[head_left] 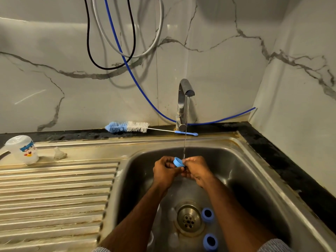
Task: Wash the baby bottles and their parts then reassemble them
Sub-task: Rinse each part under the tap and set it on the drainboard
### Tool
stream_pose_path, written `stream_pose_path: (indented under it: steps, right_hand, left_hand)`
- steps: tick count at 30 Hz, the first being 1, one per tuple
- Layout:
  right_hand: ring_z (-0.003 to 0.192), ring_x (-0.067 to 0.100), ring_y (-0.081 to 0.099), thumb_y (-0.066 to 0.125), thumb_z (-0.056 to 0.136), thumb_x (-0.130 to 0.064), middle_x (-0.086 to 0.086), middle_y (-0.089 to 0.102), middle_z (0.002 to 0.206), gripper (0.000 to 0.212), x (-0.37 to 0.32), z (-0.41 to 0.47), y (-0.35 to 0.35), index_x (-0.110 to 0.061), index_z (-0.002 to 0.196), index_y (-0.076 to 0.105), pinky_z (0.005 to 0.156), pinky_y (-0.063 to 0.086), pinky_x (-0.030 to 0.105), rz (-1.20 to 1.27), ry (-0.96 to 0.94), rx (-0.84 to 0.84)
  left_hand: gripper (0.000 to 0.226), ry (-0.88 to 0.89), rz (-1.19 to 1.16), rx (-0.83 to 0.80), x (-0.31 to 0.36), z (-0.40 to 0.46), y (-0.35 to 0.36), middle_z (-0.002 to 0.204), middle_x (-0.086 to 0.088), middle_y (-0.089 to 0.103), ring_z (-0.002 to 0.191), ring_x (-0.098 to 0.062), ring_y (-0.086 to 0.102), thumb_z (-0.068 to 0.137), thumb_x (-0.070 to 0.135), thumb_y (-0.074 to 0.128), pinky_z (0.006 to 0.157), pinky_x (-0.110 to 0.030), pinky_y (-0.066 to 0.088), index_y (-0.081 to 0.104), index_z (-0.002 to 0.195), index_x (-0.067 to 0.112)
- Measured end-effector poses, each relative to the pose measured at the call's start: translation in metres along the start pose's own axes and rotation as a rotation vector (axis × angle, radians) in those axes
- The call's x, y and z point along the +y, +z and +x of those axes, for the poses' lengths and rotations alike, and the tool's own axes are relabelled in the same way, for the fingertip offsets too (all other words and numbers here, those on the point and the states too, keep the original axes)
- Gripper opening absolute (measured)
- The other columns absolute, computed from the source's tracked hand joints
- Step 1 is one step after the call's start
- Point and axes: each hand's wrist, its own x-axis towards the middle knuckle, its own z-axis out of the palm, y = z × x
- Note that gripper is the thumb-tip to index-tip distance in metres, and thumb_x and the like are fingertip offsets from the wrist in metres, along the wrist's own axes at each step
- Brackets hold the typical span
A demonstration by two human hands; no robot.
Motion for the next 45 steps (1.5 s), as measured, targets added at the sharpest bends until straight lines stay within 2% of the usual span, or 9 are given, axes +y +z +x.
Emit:
stream_pose_path:
  steps: [6,11,16,20,28,35,40,43,45]
  right_hand:
    - [0.074,0.023,0.072,0.058,0.099,-0.007,0.016,0.073,0.097,0.011,0.000,0.005,-0.003,-0.007,0.100,0.069,0.061,0.061,0.030,0.064,-0.073,0.077]
    - [0.080,0.026,0.075,0.059,0.099,-0.007,0.014,0.072,0.101,0.011,-0.004,0.006,-0.003,-0.006,0.105,0.069,0.055,0.059,0.026,0.082,-0.111,0.115]
    - [0.092,0.032,0.073,0.062,0.098,-0.007,0.017,0.072,0.105,0.013,-0.005,0.010,-0.004,-0.003,0.108,0.069,0.078,0.063,0.045,0.090,-0.152,0.187]
    - [0.092,0.028,0.073,0.065,0.095,-0.007,0.015,0.073,0.103,0.009,-0.005,0.011,-0.008,-0.006,0.102,0.070,0.078,0.063,0.043,0.061,-0.171,0.206]
    - [0.098,0.030,0.071,0.066,0.095,-0.010,0.012,0.072,0.105,0.001,-0.002,0.007,-0.016,-0.011,0.096,0.067,0.077,0.061,0.040,0.085,-0.143,0.098]
    - [0.099,0.027,0.071,0.066,0.092,0.001,0.008,0.070,0.111,0.031,-0.001,-0.006,-0.019,-0.020,0.114,0.062,0.084,0.060,0.043,0.037,-0.086,-0.101]
    - [0.095,0.021,0.070,0.074,0.081,0.010,0.012,0.071,0.110,0.049,0.002,-0.011,-0.014,-0.008,0.125,0.061,0.079,0.060,0.030,-0.038,-0.124,-0.155]
    - [0.093,0.015,0.067,0.086,0.071,0.003,0.011,0.072,0.110,0.049,0.005,-0.013,-0.007,-0.008,0.115,0.067,0.075,0.055,0.020,-0.358,-0.260,-0.058]
    - [0.094,0.013,0.066,0.091,0.065,-0.004,0.005,0.073,0.106,0.049,0.004,-0.017,0.000,-0.012,0.108,0.070,0.081,0.055,0.023,-0.519,-0.370,0.003]
  left_hand:
    - [0.034,0.021,0.004,-0.052,0.000,0.000,0.000,0.085,-0.013,0.074,0.071,-0.015,0.067,0.084,0.001,0.077,0.066,-0.023,0.057,0.072,0.110,0.022]
    - [0.021,0.039,0.024,-0.088,0.000,-0.003,0.001,0.077,0.003,0.075,0.062,-0.003,0.064,0.092,0.008,0.070,0.053,-0.013,0.047,0.075,0.099,0.027]
    - [0.026,0.073,-0.020,-0.039,0.006,-0.005,0.003,0.080,0.004,0.077,0.063,-0.003,0.067,0.092,0.013,0.072,0.051,-0.013,0.046,0.068,0.104,0.036]
    - [0.023,0.094,-0.022,-0.038,0.005,-0.005,0.005,0.083,0.005,0.077,0.063,-0.002,0.065,0.097,0.014,0.066,0.051,-0.014,0.045,0.071,0.104,0.036]
    - [0.035,0.030,0.024,-0.138,0.001,-0.004,0.004,0.078,0.006,0.073,0.055,0.001,0.059,0.100,0.001,0.053,0.048,-0.013,0.044,0.072,0.114,0.028]
    - [0.036,-0.068,0.105,-0.182,-0.003,-0.002,-0.003,0.088,0.001,0.075,0.057,-0.004,0.062,0.102,0.006,0.049,0.044,-0.022,0.044,0.069,0.118,0.032]
    - [0.037,-0.005,0.258,-0.191,0.001,-0.007,-0.013,0.086,-0.002,0.075,0.073,-0.011,0.069,0.099,0.004,0.049,0.054,-0.025,0.052,0.075,0.110,0.027]
    - [0.026,0.098,0.442,-0.061,0.010,-0.006,-0.030,0.105,-0.006,0.075,0.098,-0.018,0.071,0.096,0.006,0.060,0.089,-0.034,0.058,0.074,0.117,0.011]
    - [0.022,0.139,0.424,0.040,0.023,-0.010,-0.049,0.100,-0.005,0.075,0.090,-0.014,0.071,0.094,0.007,0.065,0.085,-0.027,0.057,0.074,0.114,0.010]
